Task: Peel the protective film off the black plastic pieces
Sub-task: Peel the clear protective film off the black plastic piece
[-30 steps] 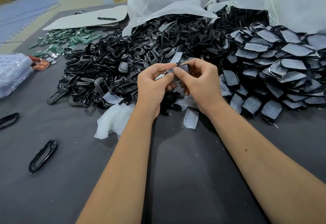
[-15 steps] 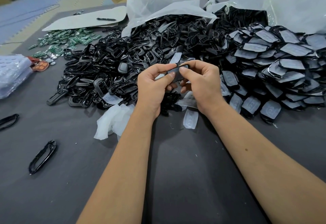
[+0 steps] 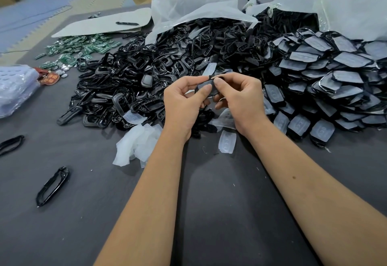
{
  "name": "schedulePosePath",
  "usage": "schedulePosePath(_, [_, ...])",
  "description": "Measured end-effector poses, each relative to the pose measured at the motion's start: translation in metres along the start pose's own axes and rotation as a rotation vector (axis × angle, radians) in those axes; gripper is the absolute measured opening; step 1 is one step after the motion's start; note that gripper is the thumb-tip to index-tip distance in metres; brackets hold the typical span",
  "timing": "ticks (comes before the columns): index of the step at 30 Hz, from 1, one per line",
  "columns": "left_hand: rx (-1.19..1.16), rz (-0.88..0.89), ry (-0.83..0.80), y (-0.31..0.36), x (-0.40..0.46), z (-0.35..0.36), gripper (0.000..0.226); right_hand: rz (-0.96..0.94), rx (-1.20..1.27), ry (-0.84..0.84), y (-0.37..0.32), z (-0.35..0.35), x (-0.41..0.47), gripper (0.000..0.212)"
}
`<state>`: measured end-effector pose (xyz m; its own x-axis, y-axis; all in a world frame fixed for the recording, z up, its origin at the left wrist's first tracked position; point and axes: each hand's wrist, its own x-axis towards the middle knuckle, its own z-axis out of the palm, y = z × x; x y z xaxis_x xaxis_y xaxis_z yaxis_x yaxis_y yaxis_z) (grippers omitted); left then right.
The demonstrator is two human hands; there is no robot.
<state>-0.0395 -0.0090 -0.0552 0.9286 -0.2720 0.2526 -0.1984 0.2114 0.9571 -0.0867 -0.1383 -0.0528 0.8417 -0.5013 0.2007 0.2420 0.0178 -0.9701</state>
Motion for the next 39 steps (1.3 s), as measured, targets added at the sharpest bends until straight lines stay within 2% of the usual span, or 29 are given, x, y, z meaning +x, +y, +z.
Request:
schedulePosePath(9, [0.015,-0.042,0.056,0.0006,0.0015,-0.0003,0.016,0.068,0.087,-0.071,-0.0071,0.0009,-0.0019,0.032])
schedulePosePath(18, [0.039,-0.053,0.082,0.0009,0.0024,0.0,0.018,-0.058,-0.208,-0.007,-0.0045,0.0008,-0.0049,0.017])
schedulePosePath(23, [0.104,-0.055,0.123,-0.0011,0.002,0.0033,0.017,-0.233,-0.52,0.026,-0.0052,0.006,-0.0085,0.025])
schedulePosePath(28, [0.09,-0.073,0.139,-0.0021,0.0034,0.0023,0.016,-0.231,-0.503,0.03,-0.0065,0.0065,-0.0081,0.018])
schedulePosePath(31, [0.057,-0.106,0.113,-0.0012,0.0035,0.0023,0.015,-0.202,-0.462,0.041,-0.0058,0.0053,-0.0063,0.02])
schedulePosePath(36, [0.094,-0.096,0.113,-0.0007,0.0053,0.0005,0.017,-0.291,-0.557,0.031,-0.0064,0.0065,-0.009,0.023])
schedulePosePath(39, [0.144,-0.082,0.13,-0.0013,0.0048,0.0,0.016,-0.272,-0.553,0.027,-0.0065,0.007,-0.0096,0.024])
